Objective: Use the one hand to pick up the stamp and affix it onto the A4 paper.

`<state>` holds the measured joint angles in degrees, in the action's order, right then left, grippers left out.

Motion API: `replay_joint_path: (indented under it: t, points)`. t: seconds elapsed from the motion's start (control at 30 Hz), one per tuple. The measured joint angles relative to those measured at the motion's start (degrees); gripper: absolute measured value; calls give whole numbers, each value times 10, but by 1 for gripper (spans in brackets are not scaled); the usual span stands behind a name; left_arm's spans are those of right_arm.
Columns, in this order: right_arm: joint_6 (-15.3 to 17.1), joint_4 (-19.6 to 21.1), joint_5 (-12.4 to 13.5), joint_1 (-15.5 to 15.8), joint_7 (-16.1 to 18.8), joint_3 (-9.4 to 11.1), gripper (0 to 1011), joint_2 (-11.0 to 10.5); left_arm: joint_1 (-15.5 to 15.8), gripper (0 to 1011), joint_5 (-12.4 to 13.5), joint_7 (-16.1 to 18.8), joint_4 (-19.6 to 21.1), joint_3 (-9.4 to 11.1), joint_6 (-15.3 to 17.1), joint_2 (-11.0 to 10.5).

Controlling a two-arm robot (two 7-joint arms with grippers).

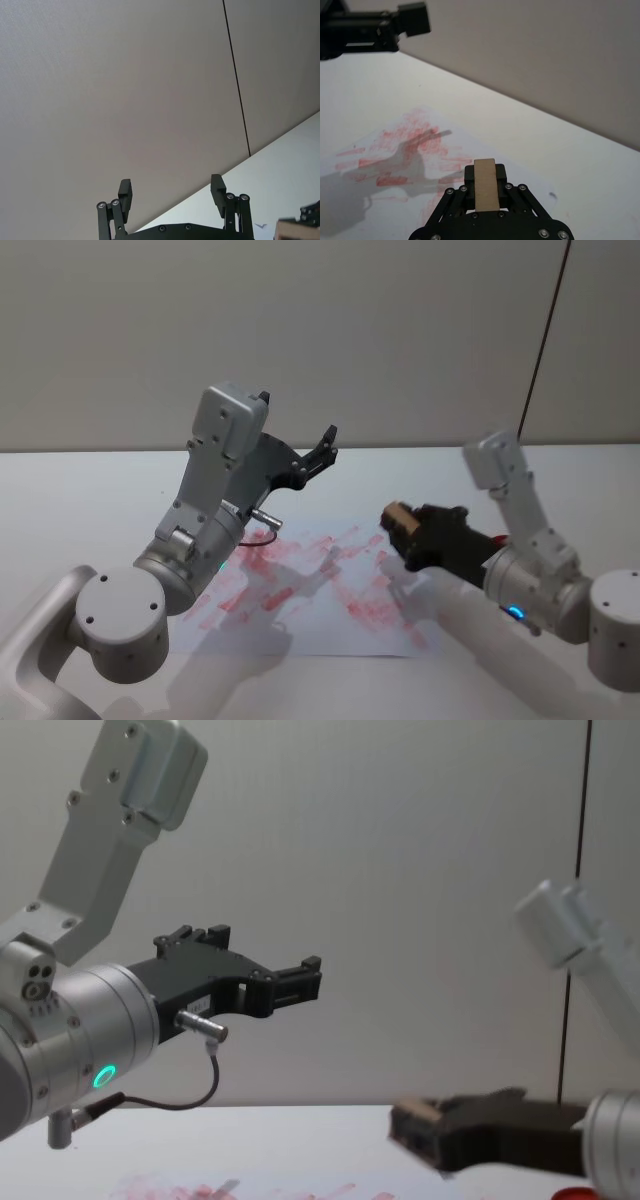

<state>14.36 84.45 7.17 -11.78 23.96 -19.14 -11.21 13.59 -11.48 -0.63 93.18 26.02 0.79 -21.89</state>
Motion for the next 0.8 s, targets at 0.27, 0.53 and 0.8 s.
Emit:
replay_joint_path:
  t: [0.27, 0.53, 0.8]
  points:
    - [29, -31, -47, -14, 54, -21, 220, 11, 0, 1001, 0, 0, 0, 0, 0, 0]
    - [41, -72, -87, -31, 86, -38, 220, 23, 0, 1001, 0, 0, 0, 0, 0, 0]
    - [44, -104, -108, -50, 100, -46, 219, 34, 0, 1001, 0, 0, 0, 0, 0, 0]
